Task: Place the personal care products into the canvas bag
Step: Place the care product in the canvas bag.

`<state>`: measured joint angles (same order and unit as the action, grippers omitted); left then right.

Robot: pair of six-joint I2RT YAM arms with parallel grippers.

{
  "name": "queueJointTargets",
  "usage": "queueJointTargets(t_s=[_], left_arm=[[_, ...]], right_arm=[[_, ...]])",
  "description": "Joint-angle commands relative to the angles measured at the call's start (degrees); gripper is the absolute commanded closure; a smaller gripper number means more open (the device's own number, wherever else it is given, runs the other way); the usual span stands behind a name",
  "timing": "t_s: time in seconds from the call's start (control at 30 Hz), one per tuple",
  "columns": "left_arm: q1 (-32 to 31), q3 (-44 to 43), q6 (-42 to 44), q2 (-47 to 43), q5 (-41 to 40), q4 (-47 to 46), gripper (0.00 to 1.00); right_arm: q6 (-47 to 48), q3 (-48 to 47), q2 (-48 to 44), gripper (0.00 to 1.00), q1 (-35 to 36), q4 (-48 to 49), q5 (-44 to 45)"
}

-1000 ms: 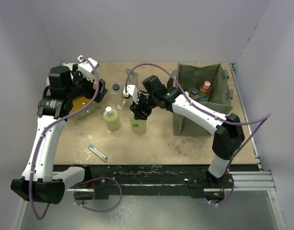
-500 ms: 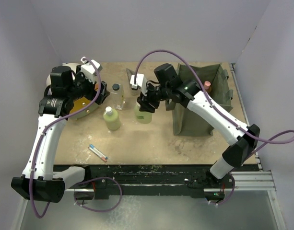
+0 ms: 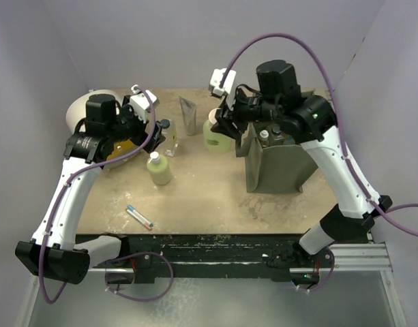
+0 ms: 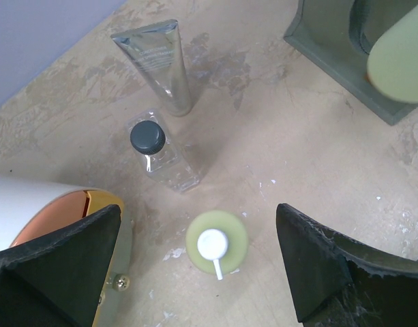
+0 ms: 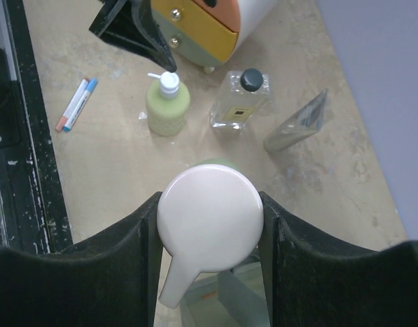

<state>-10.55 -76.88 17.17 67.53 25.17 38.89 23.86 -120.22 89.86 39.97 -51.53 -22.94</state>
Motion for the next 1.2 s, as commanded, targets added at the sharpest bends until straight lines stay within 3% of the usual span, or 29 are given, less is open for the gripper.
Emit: queueJointTargets(t_s=[0.0, 0.53, 0.83, 1.17], left_arm=[[-0.7, 0.8, 1.1, -0.3, 0.4, -1.9, 0.02], [-6.6, -0.6, 1.4, 1.3, 1.6, -1.9, 0.03], [-12.1, -6.0, 1.1, 5.5, 8.8, -4.0, 0.04], [-27.0, -13.1, 6.5, 10.6, 9.2, -4.6, 0.04]], right_arm=[[-1.6, -9.0, -3.4, 1.0, -2.2, 1.4, 1.6], [-5.3, -18.5, -8.6, 1.0, -19.6, 0.5, 4.5], [-5.6, -10.6, -12.9, 1.0, -30.1, 3.1, 4.6], [2.0, 2.9, -15.8, 1.0, -37.1, 5.8, -4.8]])
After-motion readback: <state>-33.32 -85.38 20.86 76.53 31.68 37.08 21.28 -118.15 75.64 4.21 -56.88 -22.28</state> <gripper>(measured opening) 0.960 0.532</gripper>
